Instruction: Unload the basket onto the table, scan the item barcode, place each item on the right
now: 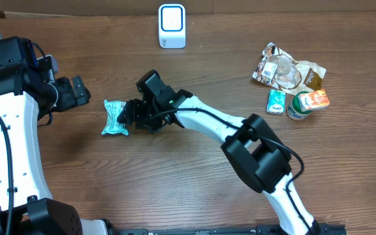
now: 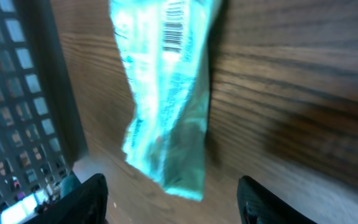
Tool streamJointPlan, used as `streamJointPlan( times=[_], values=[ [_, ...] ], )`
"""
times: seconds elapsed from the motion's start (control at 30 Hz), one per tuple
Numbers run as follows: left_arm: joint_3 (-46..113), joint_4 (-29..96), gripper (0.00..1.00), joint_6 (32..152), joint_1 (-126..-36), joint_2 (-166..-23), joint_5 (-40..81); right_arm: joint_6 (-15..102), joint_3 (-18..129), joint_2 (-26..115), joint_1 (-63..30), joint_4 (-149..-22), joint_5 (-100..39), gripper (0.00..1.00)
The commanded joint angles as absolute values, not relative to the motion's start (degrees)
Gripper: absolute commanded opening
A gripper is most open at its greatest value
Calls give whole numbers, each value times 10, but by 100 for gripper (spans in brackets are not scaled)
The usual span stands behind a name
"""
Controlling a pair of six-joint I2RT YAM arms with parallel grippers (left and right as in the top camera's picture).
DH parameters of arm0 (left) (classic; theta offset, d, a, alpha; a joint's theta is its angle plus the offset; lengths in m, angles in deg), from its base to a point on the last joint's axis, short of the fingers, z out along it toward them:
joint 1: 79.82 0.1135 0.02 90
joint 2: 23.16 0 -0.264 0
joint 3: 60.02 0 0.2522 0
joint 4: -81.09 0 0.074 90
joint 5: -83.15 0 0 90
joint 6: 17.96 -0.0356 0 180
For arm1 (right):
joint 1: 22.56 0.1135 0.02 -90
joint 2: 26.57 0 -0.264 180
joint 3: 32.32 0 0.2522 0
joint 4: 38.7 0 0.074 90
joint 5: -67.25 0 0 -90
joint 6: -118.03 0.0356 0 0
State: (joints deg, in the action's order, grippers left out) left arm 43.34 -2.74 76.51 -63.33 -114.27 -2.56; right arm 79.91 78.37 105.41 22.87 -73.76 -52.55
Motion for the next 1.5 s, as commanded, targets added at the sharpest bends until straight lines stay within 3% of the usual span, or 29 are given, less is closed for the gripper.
streamJointPlan(
  times=[0.0, 0.3, 0.43, 0.57, 0.7, 0.87, 0.97, 1.1, 1.2, 1.23, 1.3, 1.37, 1.47],
  values=[
    [436, -27, 100, 763, -638, -1138, -24, 813, 780, 1077, 231, -717, -555, 60],
    [436, -27, 100, 763, -638, -1138, -24, 831, 780, 1109, 240, -674, -561, 46],
    [436, -27, 99, 763, -638, -1138, -24, 829, 780, 1109, 241, -674, -559, 30],
    [436, -27, 100, 763, -638, -1138, -24, 815, 780, 1109, 239, -676, -559, 4],
    [436, -27, 99, 763, -638, -1138, -24, 791, 782, 1107, 223, -706, -562, 4],
    [436, -27, 100, 763, -638, -1138, -24, 659, 818, 1091, 182, -804, -641, 4],
    [436, -27, 100, 763, -638, -1138, -24, 532, 862, 1084, 161, -927, -664, 4],
    [436, -27, 100, 763, -638, -1138, -24, 304, 943, 1083, 139, -1155, -574, 5],
    [436, -27, 100, 763, -638, -1138, -24, 243, 981, 1083, 129, -1251, -423, 15],
    [436, -27, 100, 763, -638, -1138, -24, 243, 991, 1083, 126, -1269, -369, 23],
    [436, -27, 99, 763, -638, -1138, -24, 246, 1008, 1083, 120, -1298, -319, 56],
    [436, -27, 100, 763, -638, -1138, -24, 253, 1041, 1083, 111, -1322, -326, 61],
    [436, -27, 100, 763, -638, -1138, -24, 273, 1071, 1083, 108, -1322, -397, 59]
  ],
)
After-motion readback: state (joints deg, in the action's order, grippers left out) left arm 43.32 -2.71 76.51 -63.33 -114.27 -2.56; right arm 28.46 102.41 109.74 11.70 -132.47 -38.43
